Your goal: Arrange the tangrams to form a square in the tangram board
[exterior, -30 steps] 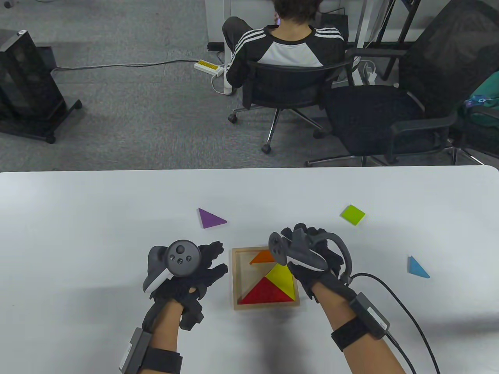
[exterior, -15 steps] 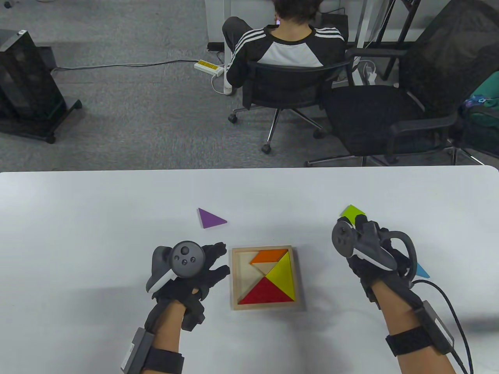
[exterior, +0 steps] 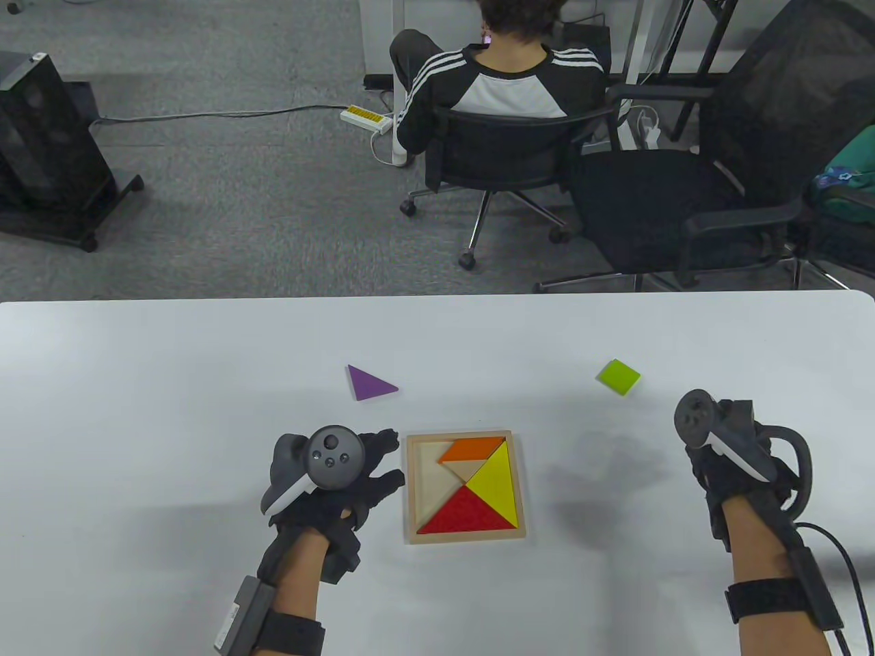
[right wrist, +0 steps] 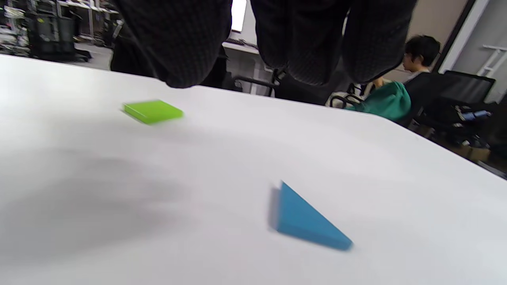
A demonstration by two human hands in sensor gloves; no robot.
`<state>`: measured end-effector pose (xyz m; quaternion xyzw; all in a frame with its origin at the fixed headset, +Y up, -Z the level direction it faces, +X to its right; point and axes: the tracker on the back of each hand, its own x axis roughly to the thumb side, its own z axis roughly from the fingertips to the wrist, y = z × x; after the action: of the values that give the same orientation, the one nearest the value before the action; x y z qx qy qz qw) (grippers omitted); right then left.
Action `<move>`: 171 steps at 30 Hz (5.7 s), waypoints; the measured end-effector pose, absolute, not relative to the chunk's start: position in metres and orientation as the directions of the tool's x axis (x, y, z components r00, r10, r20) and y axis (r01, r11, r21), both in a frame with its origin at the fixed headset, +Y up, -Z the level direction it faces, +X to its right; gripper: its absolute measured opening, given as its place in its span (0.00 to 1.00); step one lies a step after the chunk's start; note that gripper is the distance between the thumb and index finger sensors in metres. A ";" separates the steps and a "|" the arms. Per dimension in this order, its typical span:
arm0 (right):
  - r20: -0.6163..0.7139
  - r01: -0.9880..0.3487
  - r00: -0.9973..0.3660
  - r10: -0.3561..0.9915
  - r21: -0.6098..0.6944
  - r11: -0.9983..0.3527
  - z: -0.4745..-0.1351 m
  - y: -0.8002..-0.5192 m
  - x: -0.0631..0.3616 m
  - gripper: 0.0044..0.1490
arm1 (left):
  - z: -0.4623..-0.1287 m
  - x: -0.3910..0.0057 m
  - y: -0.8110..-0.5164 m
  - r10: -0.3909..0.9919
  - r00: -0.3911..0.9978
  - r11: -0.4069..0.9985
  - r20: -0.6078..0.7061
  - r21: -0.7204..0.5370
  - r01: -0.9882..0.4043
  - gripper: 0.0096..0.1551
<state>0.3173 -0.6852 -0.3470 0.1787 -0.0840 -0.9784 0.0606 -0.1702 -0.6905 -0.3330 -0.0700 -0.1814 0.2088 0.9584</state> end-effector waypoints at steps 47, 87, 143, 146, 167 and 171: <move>-0.314 0.102 -0.937 -0.155 0.177 -0.979 -0.352 -0.759 0.370 0.34 | -0.338 -0.181 -0.704 0.422 0.863 0.897 0.279 -0.269 -0.352 0.45; 0.159 -0.559 -0.829 0.537 -0.278 -0.781 -0.283 -0.662 0.207 0.35 | -0.328 -0.137 -0.681 0.584 0.639 0.803 0.501 -0.243 -0.544 0.47; 0.243 -0.860 -0.392 0.887 0.246 -0.448 -0.276 -0.712 0.137 0.31 | -0.326 -0.114 -0.698 0.763 0.410 0.621 0.500 -0.394 -0.677 0.24; 0.253 -0.854 -0.413 0.875 0.228 -0.468 -0.276 -0.710 0.140 0.32 | -0.327 -0.117 -0.690 0.724 0.448 0.669 0.525 -0.373 -0.643 0.23; 0.240 -0.850 -0.460 0.855 0.160 -0.502 -0.276 -0.707 0.160 0.33 | -0.364 -0.111 -0.716 0.430 0.742 0.900 0.514 -0.303 -0.312 0.22; 0.231 -0.851 -0.461 0.857 0.159 -0.501 -0.277 -0.709 0.161 0.32 | -0.370 -0.110 -0.724 0.430 0.747 0.896 0.507 -0.341 -0.285 0.22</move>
<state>0.1612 -0.7088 -0.2771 -0.1413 -0.0104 -0.8547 -0.4994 -0.1103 -0.7242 -0.3699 -0.1218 -0.2990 0.1929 0.9266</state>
